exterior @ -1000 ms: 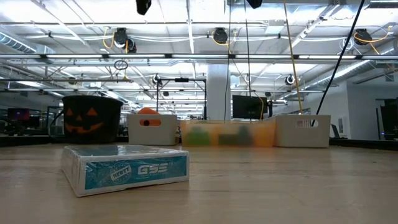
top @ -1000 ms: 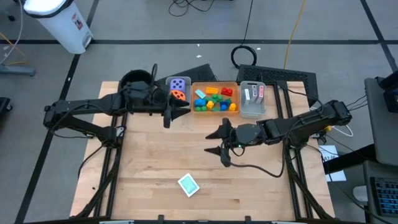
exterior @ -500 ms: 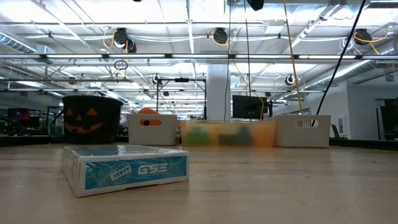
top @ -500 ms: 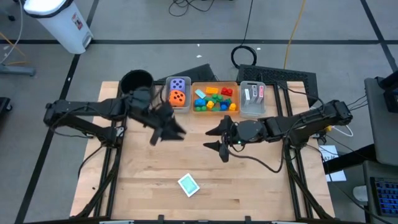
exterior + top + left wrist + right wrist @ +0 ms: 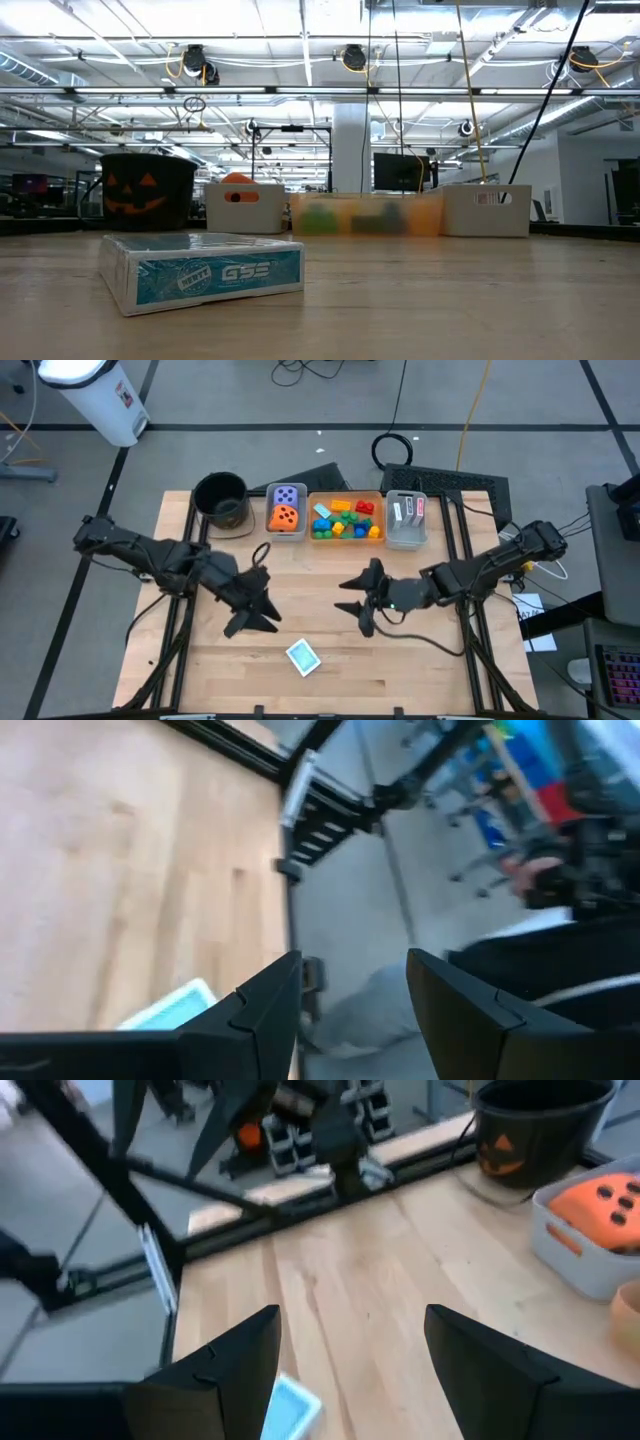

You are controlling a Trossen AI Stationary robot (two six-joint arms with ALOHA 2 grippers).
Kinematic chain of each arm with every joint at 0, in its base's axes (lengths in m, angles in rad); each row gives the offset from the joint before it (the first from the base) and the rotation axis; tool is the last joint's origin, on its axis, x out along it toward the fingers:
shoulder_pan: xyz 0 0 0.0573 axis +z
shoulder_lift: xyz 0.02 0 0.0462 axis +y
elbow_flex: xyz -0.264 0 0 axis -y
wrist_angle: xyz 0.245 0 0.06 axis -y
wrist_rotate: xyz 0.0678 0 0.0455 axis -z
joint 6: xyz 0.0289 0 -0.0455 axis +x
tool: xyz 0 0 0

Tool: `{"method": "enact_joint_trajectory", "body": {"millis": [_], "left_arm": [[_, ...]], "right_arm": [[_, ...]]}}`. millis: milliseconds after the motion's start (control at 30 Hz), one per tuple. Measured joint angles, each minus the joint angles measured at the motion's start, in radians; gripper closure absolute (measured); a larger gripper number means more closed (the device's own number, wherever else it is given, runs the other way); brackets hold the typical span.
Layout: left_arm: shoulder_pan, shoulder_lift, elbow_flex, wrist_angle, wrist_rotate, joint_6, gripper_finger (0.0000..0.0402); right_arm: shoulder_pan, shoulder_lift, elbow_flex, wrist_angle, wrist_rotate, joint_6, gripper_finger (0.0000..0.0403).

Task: Pick & Place Toys
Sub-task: Put the blue deck of cards into the right gray bin

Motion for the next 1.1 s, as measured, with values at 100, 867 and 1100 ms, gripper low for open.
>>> {"method": "enact_joint_trajectory", "body": {"millis": [100,867,1100], "left_arm": [[-0.068,0.029,0.000,-0.006,-0.138,0.019,0.0215],[-0.201,0.563,0.000,0.072,-0.105,-0.191,0.0215],[-0.166,0.633,0.000,0.097,-0.033,-0.189,0.0215]], "right_arm": [[0.029,0.000,0.000,-0.047,0.001,-0.017,0.0165],[0.273,0.001,-0.389,0.299,0.026,0.396,0.0165],[0.274,0.001,-0.405,0.321,0.055,0.418,0.0165]]}}
